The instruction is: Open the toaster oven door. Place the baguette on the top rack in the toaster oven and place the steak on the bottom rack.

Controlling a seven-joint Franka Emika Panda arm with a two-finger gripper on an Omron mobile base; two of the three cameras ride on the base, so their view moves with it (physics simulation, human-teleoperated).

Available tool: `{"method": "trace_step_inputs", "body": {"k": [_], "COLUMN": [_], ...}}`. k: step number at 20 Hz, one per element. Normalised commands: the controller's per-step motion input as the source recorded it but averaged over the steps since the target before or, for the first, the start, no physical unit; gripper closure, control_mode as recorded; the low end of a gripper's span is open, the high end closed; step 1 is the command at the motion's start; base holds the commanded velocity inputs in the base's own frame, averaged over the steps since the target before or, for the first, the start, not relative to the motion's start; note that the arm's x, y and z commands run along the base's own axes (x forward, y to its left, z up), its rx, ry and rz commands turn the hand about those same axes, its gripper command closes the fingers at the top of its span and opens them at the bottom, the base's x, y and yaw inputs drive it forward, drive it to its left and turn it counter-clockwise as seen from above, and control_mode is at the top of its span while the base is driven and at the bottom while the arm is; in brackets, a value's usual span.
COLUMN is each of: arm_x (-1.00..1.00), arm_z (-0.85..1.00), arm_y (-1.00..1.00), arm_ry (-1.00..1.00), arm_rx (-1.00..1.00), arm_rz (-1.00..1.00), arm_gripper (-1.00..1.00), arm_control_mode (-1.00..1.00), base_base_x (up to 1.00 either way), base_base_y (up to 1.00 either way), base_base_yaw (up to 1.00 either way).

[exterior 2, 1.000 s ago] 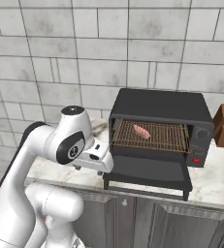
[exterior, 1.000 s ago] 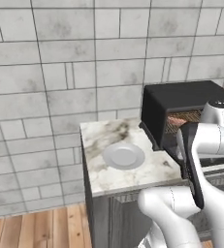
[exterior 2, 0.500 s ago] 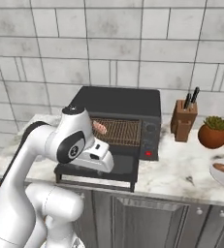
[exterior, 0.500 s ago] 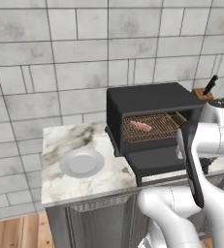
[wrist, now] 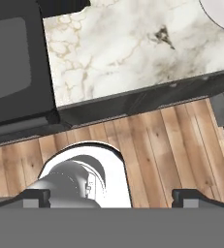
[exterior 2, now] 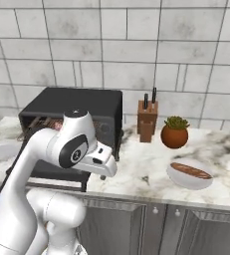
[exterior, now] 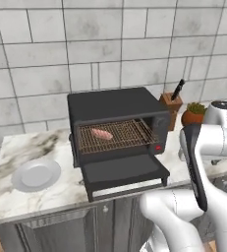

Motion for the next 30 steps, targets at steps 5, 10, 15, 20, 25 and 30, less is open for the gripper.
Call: {"method": "trace_step_inputs", "body": {"k": [5, 10, 15, 20, 25, 30], "arm_x": [0.0, 0.0, 0.0, 0.0, 0.0, 0.0], "arm_z": [0.0, 0.0, 0.0, 0.0, 0.0, 0.0], "arm_y": [0.0, 0.0, 0.0, 0.0, 0.0, 0.0], "arm_ry": [0.0, 0.0, 0.0, 0.0, 0.0, 0.0], "arm_rx": [0.0, 0.0, 0.0, 0.0, 0.0, 0.0], "arm_rz": [0.0, 0.0, 0.0, 0.0, 0.0, 0.0], "arm_gripper": [-1.0, -1.0, -1.0, -1.0, -1.0, -1.0], "arm_control_mode": [1.0, 1.0, 1.0, 1.0, 1.0, 1.0], "base_base_x": [0.48, 0.55, 0.32, 0.19, 0.0, 0.0], "base_base_y": [-0.61, -0.44, -0.43, -0.42, -0.48, -0.07], "base_base_yaw": [0.0, 0.0, 0.0, 0.0, -0.16, -0.04]}}
